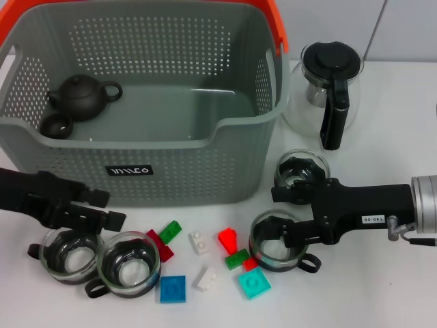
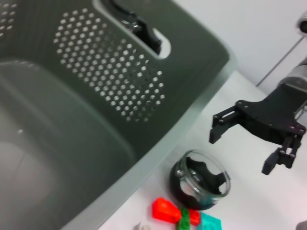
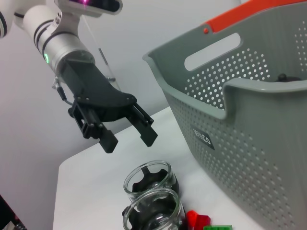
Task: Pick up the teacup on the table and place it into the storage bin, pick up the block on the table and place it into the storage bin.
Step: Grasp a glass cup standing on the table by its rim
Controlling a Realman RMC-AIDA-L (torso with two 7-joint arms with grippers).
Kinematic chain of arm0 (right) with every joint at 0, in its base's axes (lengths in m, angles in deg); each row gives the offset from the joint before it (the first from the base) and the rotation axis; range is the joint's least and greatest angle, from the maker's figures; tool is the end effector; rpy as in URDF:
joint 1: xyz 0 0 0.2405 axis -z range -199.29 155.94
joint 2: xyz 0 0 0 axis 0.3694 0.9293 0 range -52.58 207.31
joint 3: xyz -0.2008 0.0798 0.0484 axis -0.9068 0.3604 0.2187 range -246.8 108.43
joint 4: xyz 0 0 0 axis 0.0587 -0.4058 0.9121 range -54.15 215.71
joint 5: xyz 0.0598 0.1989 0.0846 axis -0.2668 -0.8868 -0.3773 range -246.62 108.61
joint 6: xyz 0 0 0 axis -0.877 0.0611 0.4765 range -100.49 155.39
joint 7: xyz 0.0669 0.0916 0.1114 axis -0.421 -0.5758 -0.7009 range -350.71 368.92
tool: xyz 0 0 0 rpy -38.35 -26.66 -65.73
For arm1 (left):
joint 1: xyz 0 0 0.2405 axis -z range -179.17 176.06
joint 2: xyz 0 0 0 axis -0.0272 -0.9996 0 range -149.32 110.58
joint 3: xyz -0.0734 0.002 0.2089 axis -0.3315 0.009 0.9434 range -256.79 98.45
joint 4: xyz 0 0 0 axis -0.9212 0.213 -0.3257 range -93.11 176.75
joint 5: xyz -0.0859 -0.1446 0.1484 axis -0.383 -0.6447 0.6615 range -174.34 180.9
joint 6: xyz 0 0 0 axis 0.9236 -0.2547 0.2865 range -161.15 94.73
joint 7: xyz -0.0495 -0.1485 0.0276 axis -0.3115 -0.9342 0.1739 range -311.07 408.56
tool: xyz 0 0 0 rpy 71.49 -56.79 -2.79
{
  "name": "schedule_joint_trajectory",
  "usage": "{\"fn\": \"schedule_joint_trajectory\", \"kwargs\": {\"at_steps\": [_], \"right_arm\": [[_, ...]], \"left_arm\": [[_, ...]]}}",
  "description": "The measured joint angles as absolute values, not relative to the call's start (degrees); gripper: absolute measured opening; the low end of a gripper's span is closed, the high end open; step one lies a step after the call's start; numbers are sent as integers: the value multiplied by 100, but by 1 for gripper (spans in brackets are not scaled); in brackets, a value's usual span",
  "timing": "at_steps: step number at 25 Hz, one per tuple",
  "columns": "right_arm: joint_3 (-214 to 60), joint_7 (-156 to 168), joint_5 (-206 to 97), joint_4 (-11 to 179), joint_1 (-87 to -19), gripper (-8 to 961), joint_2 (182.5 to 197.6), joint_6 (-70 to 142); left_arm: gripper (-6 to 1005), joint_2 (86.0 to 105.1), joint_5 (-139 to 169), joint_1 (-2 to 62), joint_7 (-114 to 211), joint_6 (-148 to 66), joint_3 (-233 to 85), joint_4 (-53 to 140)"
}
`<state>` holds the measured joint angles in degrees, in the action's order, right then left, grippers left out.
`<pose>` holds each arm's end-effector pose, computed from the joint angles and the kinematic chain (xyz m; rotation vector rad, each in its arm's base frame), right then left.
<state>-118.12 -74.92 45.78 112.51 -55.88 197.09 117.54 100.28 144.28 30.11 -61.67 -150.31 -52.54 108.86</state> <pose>0.2136 0.3156 -0.0407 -2.9581 0.7303 0.6721 -0.2376 0.2912 0.0922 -2.8187 -1.1386 -0.2643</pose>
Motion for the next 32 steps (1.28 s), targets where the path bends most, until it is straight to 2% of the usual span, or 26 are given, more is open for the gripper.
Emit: {"fn": "schedule_joint_trajectory", "kwargs": {"at_steps": [32], "right_arm": [[-11814,-7492,4569,11260,-5642,911,19723,11621]], "left_arm": [[753,9987,16014,2990,-8078,-15081,-4634,12704]]}}
